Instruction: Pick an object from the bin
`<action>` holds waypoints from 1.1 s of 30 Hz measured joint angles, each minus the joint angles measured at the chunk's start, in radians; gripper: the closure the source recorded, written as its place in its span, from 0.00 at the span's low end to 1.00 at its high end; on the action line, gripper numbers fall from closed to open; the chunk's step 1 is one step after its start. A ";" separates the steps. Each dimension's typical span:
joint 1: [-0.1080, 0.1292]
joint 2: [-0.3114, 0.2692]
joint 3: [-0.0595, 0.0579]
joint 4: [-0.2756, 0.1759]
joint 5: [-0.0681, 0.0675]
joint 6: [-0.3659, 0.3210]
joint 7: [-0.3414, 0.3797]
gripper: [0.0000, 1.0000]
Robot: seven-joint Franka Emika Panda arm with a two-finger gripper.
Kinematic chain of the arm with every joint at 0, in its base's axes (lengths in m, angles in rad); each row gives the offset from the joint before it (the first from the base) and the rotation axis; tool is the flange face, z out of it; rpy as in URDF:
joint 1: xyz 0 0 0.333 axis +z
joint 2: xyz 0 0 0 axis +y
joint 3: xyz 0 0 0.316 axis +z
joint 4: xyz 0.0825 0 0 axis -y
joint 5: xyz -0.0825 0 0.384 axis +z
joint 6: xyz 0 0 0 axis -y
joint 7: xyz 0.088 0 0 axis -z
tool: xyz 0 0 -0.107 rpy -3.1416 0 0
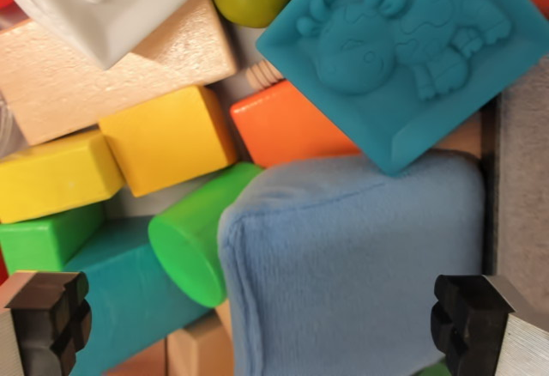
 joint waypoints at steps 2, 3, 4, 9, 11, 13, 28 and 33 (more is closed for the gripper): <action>0.001 0.015 -0.001 0.000 -0.002 0.014 0.001 0.00; 0.001 0.018 -0.001 0.000 -0.002 0.018 0.001 0.00; 0.001 0.025 -0.002 0.000 -0.002 0.023 0.002 0.00; 0.005 0.051 -0.005 0.003 -0.005 0.048 0.003 0.00; 0.006 0.056 -0.007 0.004 -0.005 0.054 0.003 0.00; 0.007 0.058 -0.008 0.004 -0.005 0.057 0.003 0.00; 0.009 0.062 -0.011 0.005 -0.005 0.061 0.003 1.00; 0.009 0.063 -0.011 0.005 -0.005 0.061 0.003 1.00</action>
